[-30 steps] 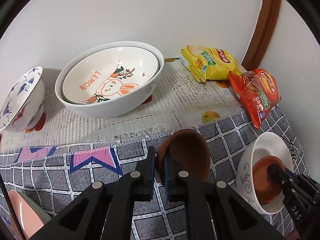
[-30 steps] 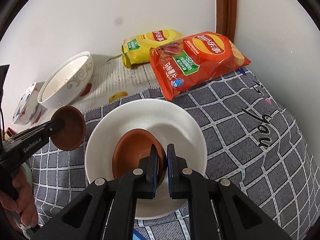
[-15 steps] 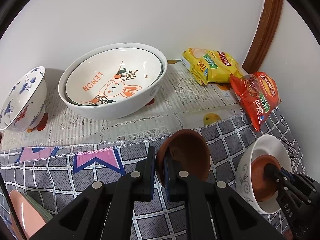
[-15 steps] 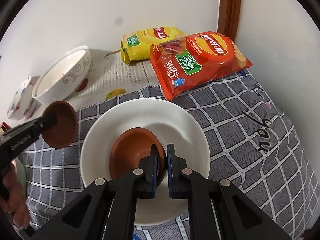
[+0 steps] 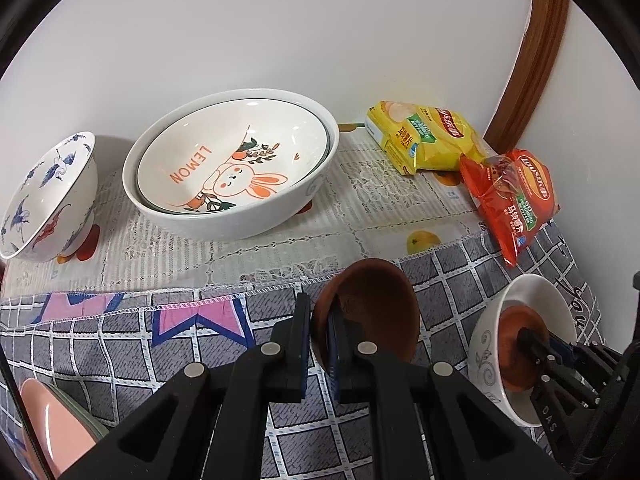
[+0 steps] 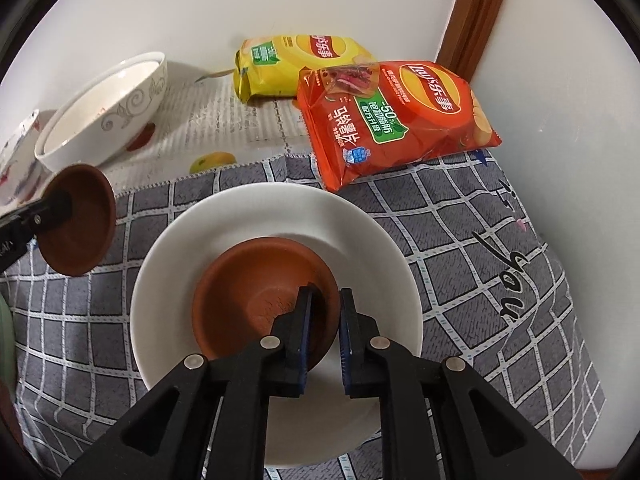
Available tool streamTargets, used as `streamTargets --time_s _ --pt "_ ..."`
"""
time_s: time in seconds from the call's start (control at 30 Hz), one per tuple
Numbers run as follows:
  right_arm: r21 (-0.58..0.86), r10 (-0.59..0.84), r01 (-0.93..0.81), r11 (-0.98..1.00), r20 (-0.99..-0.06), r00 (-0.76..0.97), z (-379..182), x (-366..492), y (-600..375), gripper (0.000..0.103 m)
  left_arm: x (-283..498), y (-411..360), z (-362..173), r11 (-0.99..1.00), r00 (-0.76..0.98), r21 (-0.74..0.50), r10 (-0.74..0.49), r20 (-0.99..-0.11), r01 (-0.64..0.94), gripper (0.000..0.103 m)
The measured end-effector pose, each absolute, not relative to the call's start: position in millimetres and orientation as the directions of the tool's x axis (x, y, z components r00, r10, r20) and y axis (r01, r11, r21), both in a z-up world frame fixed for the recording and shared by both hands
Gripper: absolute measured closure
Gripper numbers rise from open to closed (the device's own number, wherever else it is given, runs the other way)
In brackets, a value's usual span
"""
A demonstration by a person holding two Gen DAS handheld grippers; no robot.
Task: Organize plates and bowls
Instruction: 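Lower the right gripper's brown bowl into the white bowl and open it, then lower the left gripper's brown bowl into the white bowl and open it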
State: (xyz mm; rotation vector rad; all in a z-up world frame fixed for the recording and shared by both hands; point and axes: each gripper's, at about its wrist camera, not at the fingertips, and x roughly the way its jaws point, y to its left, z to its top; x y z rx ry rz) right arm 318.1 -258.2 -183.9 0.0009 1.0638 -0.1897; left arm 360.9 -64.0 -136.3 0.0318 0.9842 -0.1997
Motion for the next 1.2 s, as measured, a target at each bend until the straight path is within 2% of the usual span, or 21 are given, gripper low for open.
streamTargets --time_s 0.33,0.57,0.9,1.13,1.2 --pt "-0.189 -0.236 0.146 0.971 -0.861 0.45 -189 323 -250 0.086 358 -59 -128 0.98 0.547 -0.076 -0.165 -0.82 0.182 0.095" --pt "-0.2 -0.241 0.136 0.97 -0.858 0.454 -190 324 -247 0.085 357 -59 -126 0.979 0.548 -0.084 -0.173 -0.819 0.185 0.095" --pt "-0.069 -0.138 0.153 0.986 -0.853 0.503 -170 313 -255 0.082 354 -61 -123 0.976 0.549 -0.09 -0.186 -0.815 0.197 0.095" --pt "0.018 -0.079 0.157 0.987 -0.802 0.592 -129 277 -268 0.082 340 -69 -109 0.969 0.565 -0.097 -0.211 -0.797 0.225 0.095" --pt "0.015 -0.087 0.159 0.987 -0.785 0.614 -118 264 -275 0.079 332 -74 -103 0.966 0.574 -0.102 -0.225 -0.787 0.24 0.095"
